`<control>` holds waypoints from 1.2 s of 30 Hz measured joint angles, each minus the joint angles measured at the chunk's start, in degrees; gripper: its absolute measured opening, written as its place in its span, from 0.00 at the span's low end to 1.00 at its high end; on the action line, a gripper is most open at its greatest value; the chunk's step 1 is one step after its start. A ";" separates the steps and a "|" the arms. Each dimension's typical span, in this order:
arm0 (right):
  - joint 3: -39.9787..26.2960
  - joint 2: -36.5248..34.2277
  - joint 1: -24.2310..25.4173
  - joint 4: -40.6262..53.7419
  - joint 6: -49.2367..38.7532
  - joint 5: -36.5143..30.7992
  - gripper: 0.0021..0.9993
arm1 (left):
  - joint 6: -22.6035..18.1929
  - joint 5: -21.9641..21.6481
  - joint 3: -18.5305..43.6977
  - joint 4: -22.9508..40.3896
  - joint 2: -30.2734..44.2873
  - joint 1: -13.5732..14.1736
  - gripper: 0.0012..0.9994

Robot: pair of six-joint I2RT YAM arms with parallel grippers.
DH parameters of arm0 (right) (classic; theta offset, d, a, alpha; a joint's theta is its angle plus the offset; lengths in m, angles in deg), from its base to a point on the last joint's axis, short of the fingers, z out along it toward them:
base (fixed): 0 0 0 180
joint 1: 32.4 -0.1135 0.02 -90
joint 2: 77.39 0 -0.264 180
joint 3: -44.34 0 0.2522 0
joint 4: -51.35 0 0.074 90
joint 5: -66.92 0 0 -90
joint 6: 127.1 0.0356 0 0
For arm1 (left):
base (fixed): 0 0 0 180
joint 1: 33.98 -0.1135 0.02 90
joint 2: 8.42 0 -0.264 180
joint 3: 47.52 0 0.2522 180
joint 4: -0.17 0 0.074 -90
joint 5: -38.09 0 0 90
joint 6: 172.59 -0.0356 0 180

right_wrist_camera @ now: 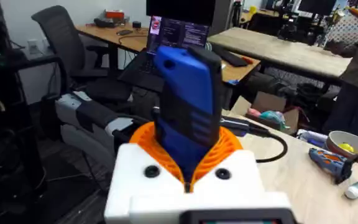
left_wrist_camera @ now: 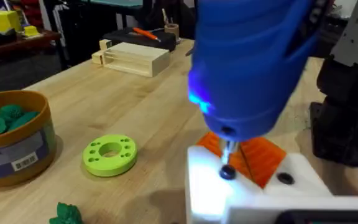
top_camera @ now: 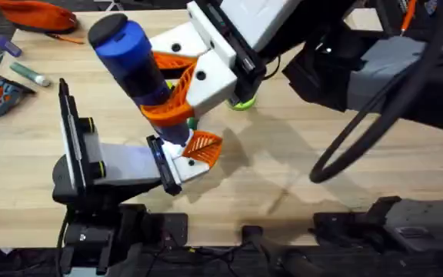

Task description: Pick up the gripper from the table and insert it into the empty holder that is missing its gripper. Then pick up a screw, insert it into the mounting hole, and use the screwdriver to tighten it. Finally, clean up the table by picking up the vegetable and placing it into the bucket.

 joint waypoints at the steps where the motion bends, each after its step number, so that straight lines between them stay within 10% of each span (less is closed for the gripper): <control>1: 0.00 0.00 0.00 0.14 0.00 0.00 0.02 | -0.01 0.01 0.00 0.00 0.00 0.00 0.00; 36: -0.01 0.00 -0.26 1.26 -0.09 0.00 0.02 | 0.00 0.00 0.00 0.00 0.00 0.00 0.00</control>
